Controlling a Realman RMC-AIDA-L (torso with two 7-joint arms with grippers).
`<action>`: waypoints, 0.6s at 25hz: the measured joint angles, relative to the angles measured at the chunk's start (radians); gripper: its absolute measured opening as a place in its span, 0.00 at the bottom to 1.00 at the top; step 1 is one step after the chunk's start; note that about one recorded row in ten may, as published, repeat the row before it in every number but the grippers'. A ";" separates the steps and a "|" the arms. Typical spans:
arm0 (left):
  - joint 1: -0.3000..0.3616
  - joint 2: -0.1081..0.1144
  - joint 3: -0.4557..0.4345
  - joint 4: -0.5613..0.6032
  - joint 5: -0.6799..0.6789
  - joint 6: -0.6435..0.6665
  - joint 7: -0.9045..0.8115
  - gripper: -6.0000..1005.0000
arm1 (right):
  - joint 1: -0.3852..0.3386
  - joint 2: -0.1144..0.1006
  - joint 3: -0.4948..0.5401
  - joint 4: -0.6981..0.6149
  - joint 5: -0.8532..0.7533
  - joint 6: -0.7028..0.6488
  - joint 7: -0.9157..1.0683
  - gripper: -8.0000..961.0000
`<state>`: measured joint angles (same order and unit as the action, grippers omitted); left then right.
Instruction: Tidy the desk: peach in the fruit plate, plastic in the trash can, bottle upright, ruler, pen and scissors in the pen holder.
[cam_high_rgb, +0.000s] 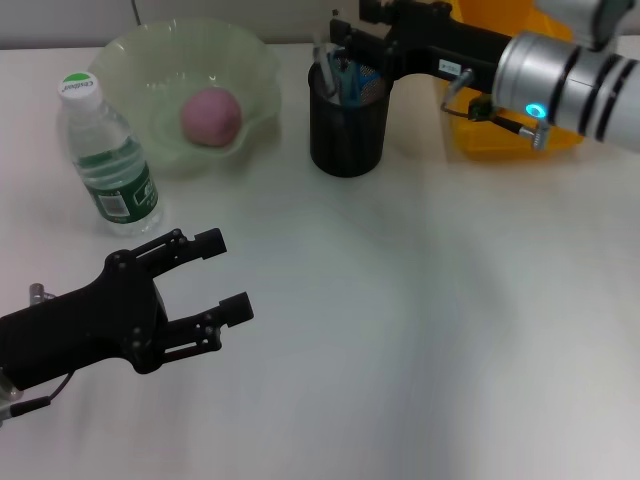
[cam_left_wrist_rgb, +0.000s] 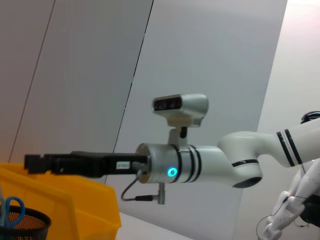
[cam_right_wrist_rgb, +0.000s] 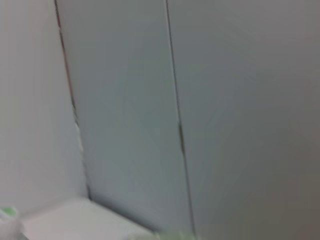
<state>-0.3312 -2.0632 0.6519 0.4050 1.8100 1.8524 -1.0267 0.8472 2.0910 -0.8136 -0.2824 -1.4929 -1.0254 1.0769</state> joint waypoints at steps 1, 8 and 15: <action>0.000 0.000 0.000 0.000 0.000 -0.001 -0.001 0.83 | -0.015 0.000 0.002 -0.005 0.018 -0.035 -0.002 0.44; -0.009 0.002 0.001 0.006 0.010 -0.004 -0.019 0.83 | -0.238 -0.012 -0.002 -0.131 0.097 -0.478 0.135 0.68; -0.049 0.024 0.002 0.004 0.107 -0.006 -0.037 0.83 | -0.384 -0.015 -0.082 -0.198 -0.085 -0.713 0.164 0.80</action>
<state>-0.3802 -2.0388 0.6535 0.4092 1.9171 1.8461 -1.0638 0.4631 2.0761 -0.8957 -0.4809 -1.5775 -1.7387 1.2412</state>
